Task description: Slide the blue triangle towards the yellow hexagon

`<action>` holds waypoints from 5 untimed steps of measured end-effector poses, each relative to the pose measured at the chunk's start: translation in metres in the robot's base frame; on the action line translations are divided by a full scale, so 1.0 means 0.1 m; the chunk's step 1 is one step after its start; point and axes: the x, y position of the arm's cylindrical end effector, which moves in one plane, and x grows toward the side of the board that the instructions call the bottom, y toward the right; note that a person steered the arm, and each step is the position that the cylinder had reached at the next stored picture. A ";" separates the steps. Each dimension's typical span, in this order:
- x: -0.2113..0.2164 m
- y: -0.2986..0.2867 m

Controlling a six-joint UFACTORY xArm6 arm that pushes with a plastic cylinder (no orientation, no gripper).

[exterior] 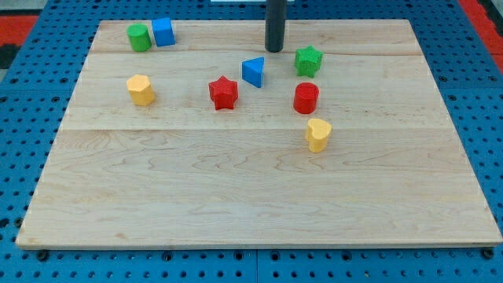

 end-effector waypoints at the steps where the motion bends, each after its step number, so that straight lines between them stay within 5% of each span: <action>1: 0.46 0.27; 4: 0.17 -1.22; 5: 0.58 -1.04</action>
